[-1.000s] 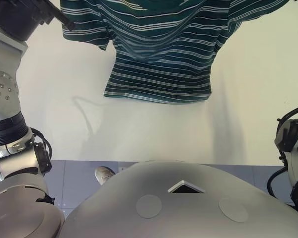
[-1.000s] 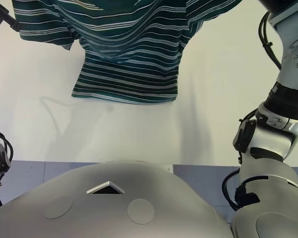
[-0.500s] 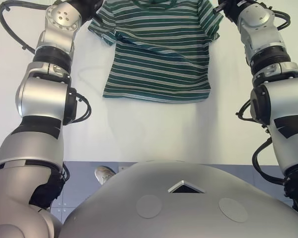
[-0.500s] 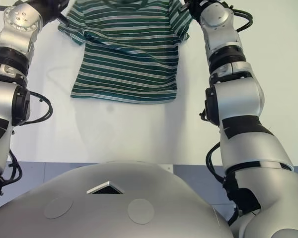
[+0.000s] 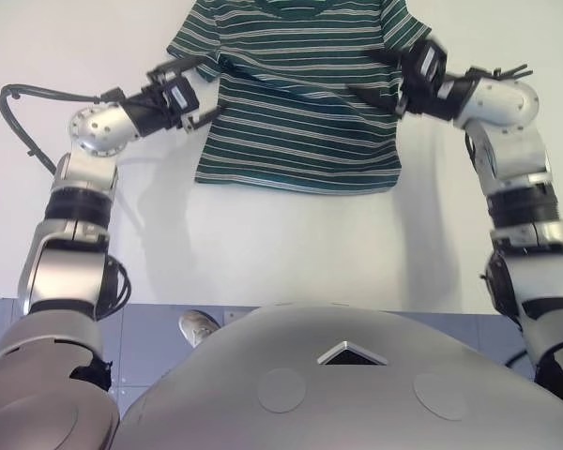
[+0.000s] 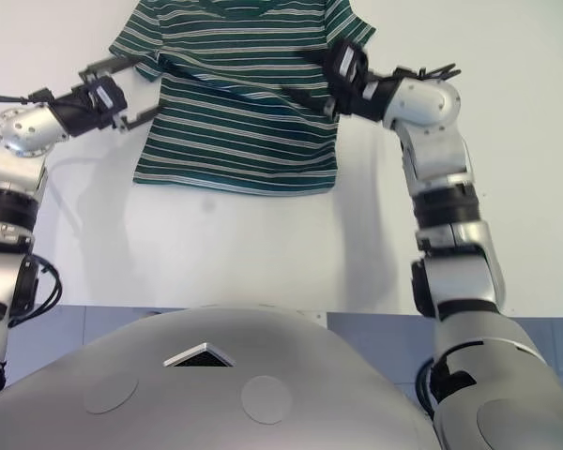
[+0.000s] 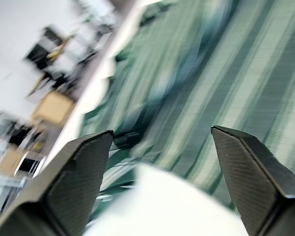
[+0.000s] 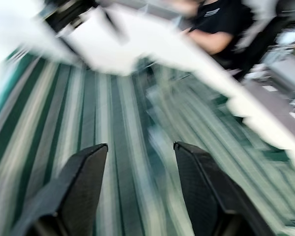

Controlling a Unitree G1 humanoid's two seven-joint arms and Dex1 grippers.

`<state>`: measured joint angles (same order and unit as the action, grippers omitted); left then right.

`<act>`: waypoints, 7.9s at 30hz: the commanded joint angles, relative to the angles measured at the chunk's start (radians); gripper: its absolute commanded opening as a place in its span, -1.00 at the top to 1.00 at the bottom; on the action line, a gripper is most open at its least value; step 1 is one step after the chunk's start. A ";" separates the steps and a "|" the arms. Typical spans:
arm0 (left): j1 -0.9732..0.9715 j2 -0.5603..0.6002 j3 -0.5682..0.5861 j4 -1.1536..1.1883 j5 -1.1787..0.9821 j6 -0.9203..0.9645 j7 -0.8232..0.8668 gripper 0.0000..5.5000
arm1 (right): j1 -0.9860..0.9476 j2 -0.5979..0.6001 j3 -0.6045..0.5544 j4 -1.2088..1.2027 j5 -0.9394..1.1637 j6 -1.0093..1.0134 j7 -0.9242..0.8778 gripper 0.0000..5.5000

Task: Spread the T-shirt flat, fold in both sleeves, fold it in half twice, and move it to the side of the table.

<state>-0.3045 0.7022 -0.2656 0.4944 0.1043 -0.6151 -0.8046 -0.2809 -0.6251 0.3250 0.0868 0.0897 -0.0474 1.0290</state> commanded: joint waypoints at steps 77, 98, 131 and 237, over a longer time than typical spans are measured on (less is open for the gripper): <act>0.202 -0.252 0.456 -0.603 -0.505 1.284 0.364 0.99 | 0.040 0.126 -0.126 -0.220 0.145 0.460 -0.117 0.09; 0.091 -0.382 0.350 -0.630 -0.513 1.303 0.367 0.47 | -0.123 0.306 -0.446 0.358 0.145 0.477 -0.641 0.09; 0.247 -0.299 0.367 -0.795 -0.432 1.224 0.395 -0.04 | -0.108 0.367 0.029 0.081 -0.299 0.427 -0.634 0.99; -0.054 -0.266 0.512 -0.281 -0.406 0.642 0.493 0.13 | -0.277 0.501 0.280 0.389 -0.443 0.045 -0.269 0.24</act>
<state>-0.5168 0.4940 0.2190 0.5440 -0.2474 -0.1304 -0.4171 -0.6417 -0.0697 0.4819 0.6520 -0.2254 -0.0873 0.7370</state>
